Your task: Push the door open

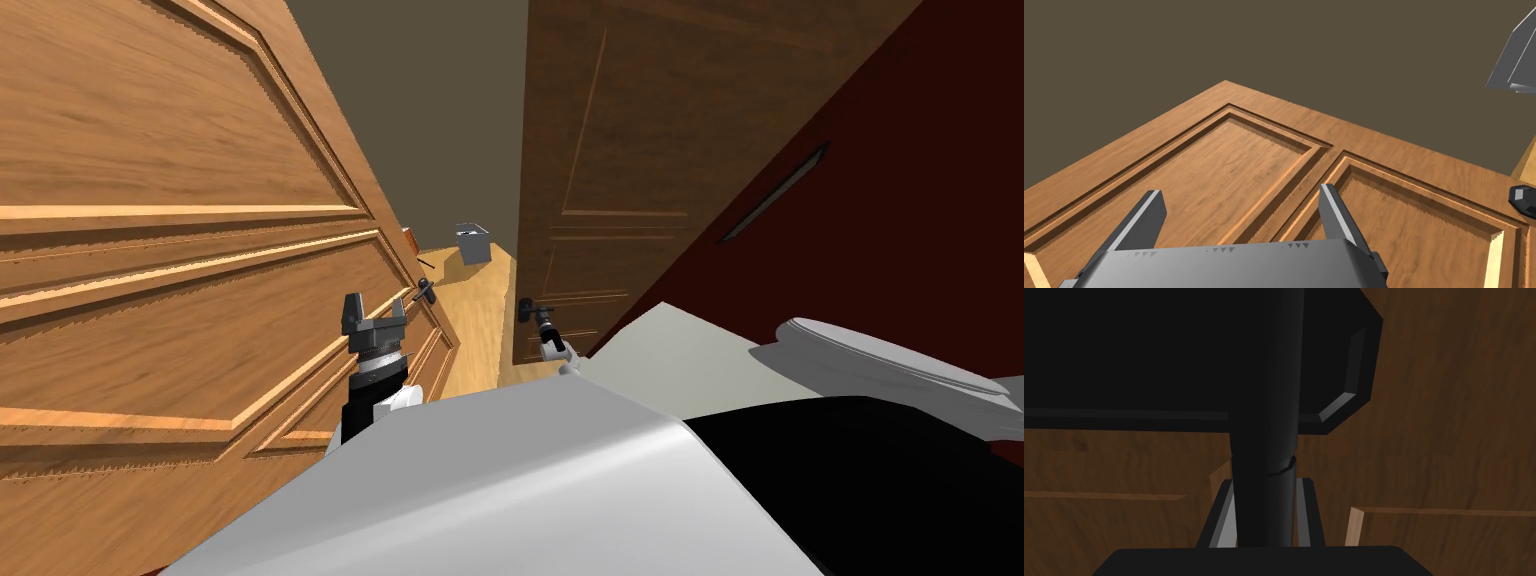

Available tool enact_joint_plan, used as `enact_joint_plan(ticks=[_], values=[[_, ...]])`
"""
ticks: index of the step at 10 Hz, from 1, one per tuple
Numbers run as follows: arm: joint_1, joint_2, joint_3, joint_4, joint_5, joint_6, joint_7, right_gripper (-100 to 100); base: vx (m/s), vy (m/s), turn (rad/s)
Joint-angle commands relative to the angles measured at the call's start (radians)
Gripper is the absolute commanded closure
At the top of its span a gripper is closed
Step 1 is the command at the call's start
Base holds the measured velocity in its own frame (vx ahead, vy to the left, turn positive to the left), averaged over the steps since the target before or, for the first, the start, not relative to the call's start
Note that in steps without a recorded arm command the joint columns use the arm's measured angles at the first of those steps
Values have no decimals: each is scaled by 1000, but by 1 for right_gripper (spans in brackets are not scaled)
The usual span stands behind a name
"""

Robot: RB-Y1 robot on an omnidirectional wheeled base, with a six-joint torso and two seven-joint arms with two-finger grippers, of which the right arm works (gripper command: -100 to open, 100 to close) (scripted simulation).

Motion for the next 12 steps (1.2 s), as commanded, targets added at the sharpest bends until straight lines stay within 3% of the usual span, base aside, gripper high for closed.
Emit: enact_joint_plan(ticks=[1, 10, 11, 12], values=[[-11, -4, -32, 4, -2, -8, 6, 100, 131, 103, -82], [-36, 42, -137, 34, -10, -7, 28, 100, 158, 106, -77], [-31, 37, -134, 38, -10, -6, 27, 100, 74, 25, -30], [-46, 23, -132, 52, -16, -11, 33, 100, 129, -21, -184]])
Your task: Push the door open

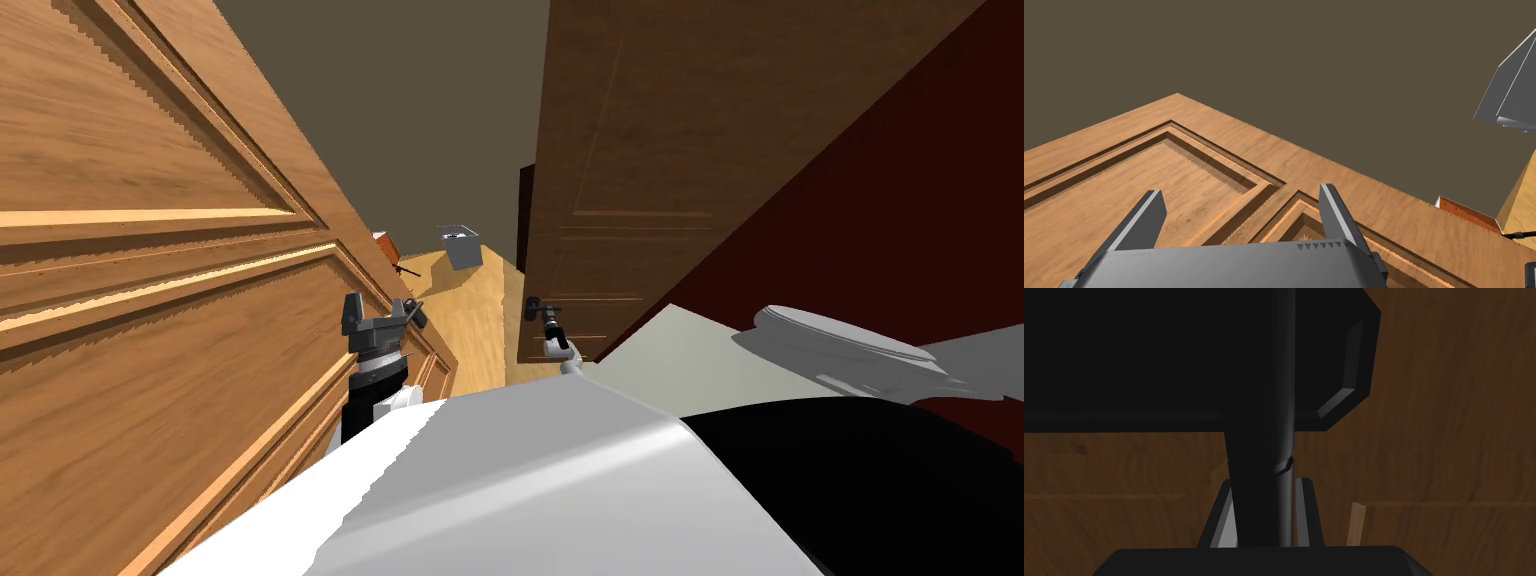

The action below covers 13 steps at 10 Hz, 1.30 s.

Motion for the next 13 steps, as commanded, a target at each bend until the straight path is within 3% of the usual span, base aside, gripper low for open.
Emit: enact_joint_plan(ticks=[1, 5, 13], values=[[-17, -18, 2, 17, -7, -7, 9, 100, 212, -38, -261], [-53, -41, 21, 62, -22, -19, 28, 100, 220, -39, -210], [-111, -55, 51, 133, -48, -39, 59, 100, 148, 2, -191]])
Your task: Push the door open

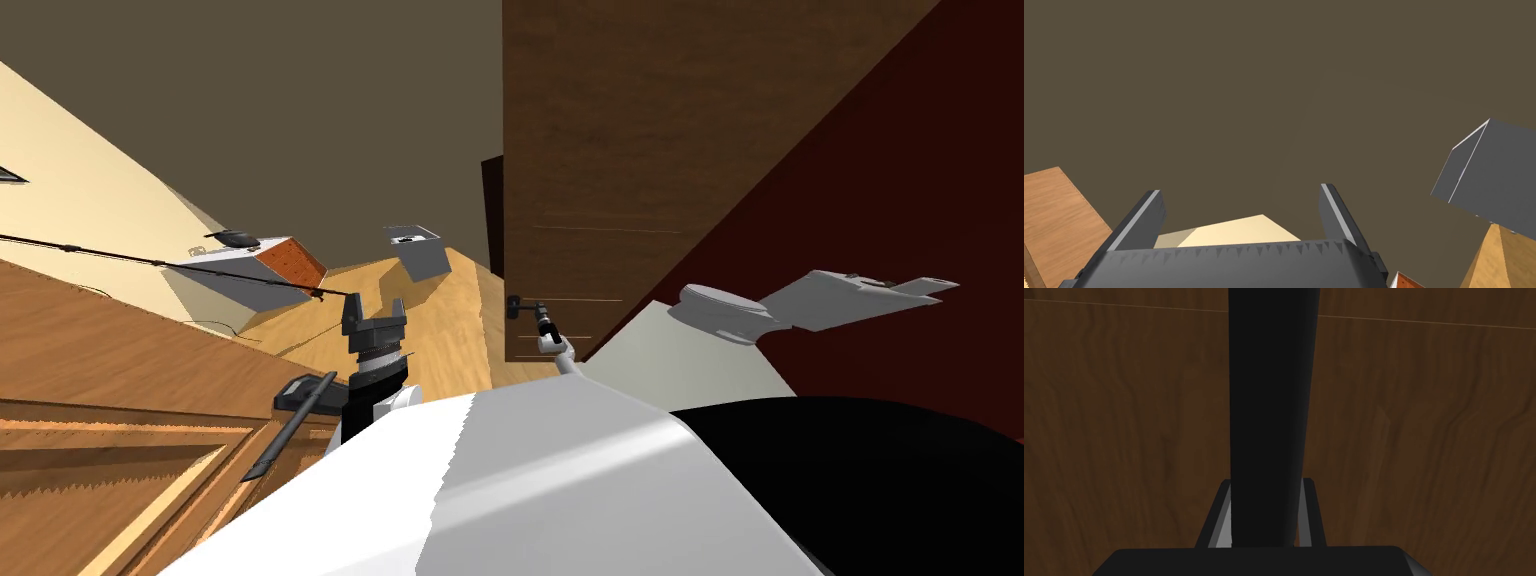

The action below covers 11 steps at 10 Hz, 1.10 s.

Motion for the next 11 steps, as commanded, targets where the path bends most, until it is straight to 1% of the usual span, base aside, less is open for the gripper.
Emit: enact_joint_plan(ticks=[1, 3, 4, 5, 6, 8, 11], values=[[-9, -23, -18, 5, -8, -6, 4, 100, 96, -8, -130], [-21, -22, -12, 19, -13, -10, 10, 100, 106, -10, -216], [-11, -18, 27, -1, -33, 1, 27, -100, 44, 6, -248], [-9, -19, 40, -3, -42, 1, 35, -100, -14, 33, -178], [-5, -19, 71, -8, -62, 0, 52, -100, -32, 51, -192], [0, -18, 106, -15, -85, 0, 73, -100, -28, 46, -181], [8, -15, 168, -25, -126, -1, 109, -100, -15, 38, -188]])
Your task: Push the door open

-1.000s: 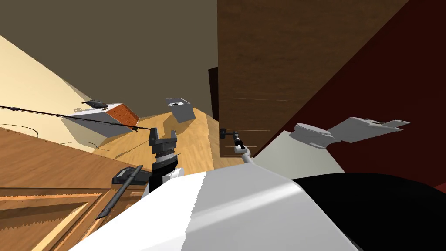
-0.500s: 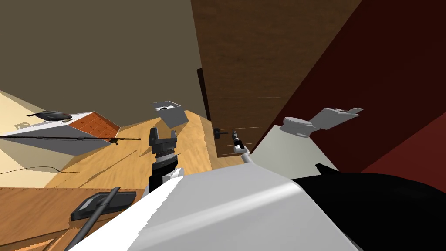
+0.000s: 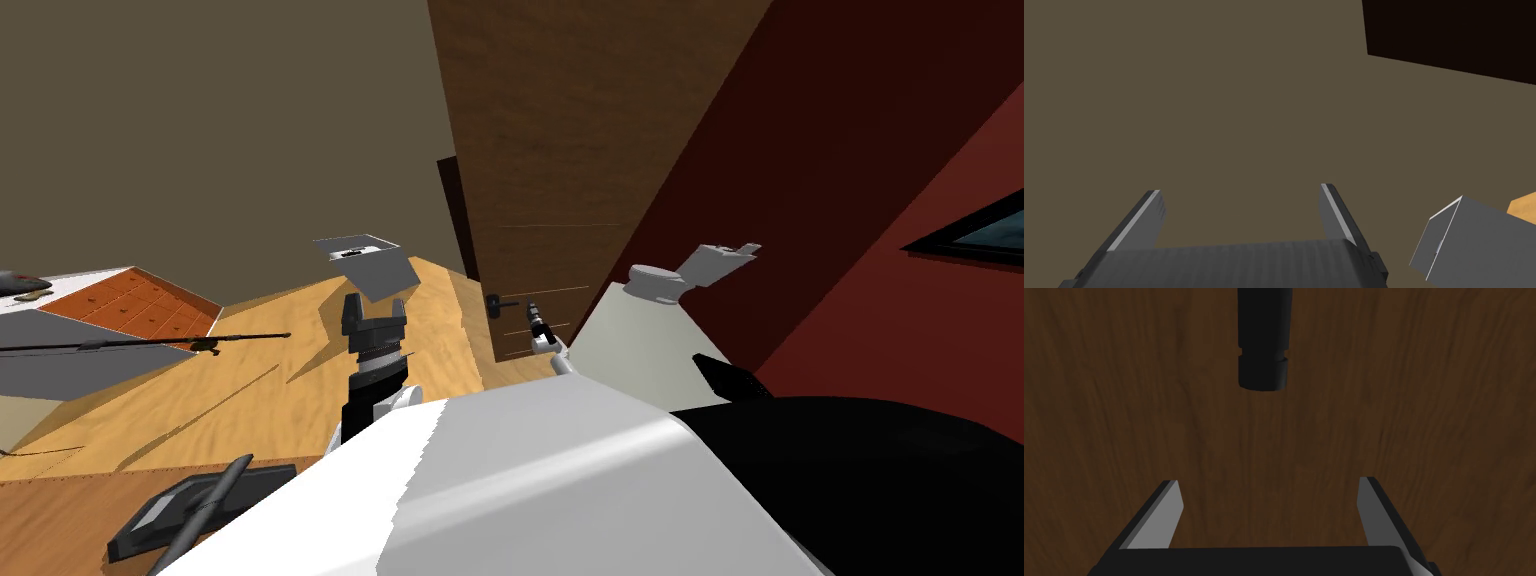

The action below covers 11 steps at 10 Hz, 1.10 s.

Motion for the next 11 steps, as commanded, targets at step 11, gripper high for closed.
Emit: enact_joint_plan(ticks=[11], values=[[40, 42, 269, -47, -175, -5, 158, -100, -23, 44, -198]])
